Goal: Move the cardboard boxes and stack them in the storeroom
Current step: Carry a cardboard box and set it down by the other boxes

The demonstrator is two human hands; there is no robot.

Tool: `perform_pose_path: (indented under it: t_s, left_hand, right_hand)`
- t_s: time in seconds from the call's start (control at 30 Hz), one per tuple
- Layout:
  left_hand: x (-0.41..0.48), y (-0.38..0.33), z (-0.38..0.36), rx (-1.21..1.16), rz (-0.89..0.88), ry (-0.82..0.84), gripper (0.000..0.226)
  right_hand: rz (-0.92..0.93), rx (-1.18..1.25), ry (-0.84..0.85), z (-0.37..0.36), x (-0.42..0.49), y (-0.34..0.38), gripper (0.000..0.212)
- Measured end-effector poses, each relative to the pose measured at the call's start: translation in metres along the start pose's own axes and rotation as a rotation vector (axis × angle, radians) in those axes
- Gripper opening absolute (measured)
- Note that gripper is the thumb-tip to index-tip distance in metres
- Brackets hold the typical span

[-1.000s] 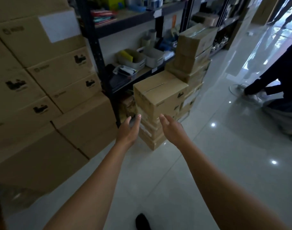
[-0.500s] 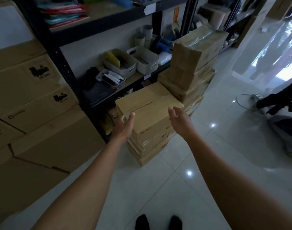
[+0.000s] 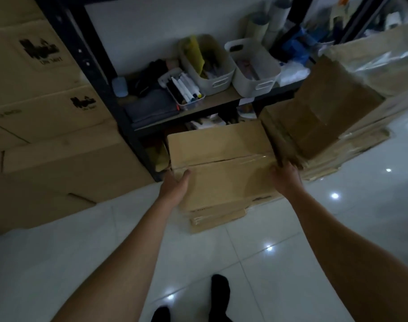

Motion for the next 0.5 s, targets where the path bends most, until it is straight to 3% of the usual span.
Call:
perform_pose_path:
  t_s: [0.1, 0.27, 0.5]
  left_hand:
    - [0.012, 0.011, -0.014, -0.032, 0.083, -0.048, 0.073]
    - [0.026, 0.019, -0.022, -0.134, 0.062, -0.128, 0.061]
    - [0.007, 0.035, 0.016, -0.293, 0.047, -0.281, 0.052]
  right_hand:
    - [-0.01, 0.004, 0.06, -0.012, 0.019, -0.006, 0.05]
    - [-0.001, 0.118, 0.082, -0.018, 0.032, -0.011, 0.058]
    - [0.094, 0.236, 0.006, -0.019, -0.004, 0.024, 0.052]
Point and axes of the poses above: each hand's wrist, its own x-axis towards the middle knuckle, its own z-axis out of the back of the hand, y = z × x, the point moved 3 cm from there along x, towards the middle knuckle, and after that the axes turned 7 degrees about -y, right-handed, at the moved point
